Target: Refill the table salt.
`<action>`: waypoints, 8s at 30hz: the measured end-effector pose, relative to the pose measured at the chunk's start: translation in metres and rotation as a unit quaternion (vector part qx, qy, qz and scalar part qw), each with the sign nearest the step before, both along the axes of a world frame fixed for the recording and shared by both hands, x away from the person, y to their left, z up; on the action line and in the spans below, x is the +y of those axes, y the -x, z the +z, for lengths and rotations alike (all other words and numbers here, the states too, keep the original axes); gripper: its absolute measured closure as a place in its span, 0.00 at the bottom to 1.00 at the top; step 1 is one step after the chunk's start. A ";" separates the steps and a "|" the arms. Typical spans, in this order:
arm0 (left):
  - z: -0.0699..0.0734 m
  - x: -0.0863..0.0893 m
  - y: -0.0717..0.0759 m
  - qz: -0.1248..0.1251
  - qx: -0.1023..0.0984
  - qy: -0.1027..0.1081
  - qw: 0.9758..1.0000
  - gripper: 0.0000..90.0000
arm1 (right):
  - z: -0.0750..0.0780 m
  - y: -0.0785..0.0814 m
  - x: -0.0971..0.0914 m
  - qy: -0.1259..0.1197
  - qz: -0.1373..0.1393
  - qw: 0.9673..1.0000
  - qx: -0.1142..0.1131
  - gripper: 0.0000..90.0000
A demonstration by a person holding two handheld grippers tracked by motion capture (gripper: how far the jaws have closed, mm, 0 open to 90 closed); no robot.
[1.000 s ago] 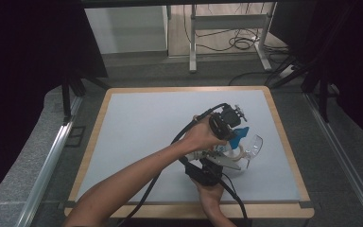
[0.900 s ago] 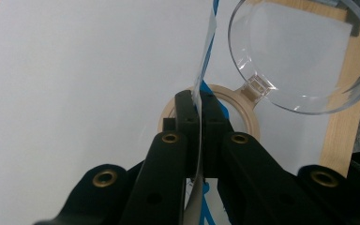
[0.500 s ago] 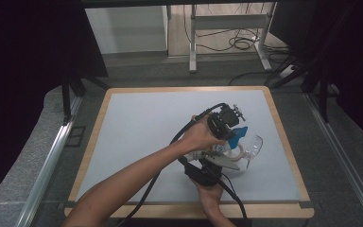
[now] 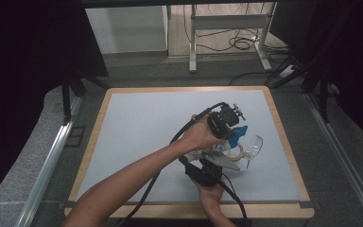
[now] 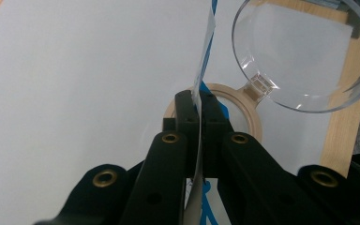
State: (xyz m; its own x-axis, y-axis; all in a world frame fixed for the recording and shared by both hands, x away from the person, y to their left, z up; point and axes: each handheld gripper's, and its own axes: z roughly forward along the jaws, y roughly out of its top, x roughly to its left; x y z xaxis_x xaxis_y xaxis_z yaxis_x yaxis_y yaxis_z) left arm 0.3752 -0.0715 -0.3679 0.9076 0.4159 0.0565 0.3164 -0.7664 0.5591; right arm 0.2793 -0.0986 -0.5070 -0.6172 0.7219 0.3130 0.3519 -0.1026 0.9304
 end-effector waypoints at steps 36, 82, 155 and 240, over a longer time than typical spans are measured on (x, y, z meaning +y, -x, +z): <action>0.005 -0.008 0.003 0.001 -0.007 -0.015 1.000 1.00 | 0.009 0.001 -0.004 -0.010 0.003 1.000 0.000 0.61; 0.005 -0.014 0.005 -0.004 -0.005 -0.030 1.000 1.00 | 0.010 -0.005 -0.001 -0.005 -0.006 1.000 -0.008 0.62; -0.001 -0.015 0.003 -0.008 0.001 -0.046 0.999 1.00 | 0.010 -0.006 0.002 -0.002 -0.005 1.000 -0.011 0.63; 0.006 -0.017 0.005 -0.013 0.004 -0.043 0.999 1.00 | 0.020 -0.007 0.004 -0.023 -0.025 0.999 -0.032 0.64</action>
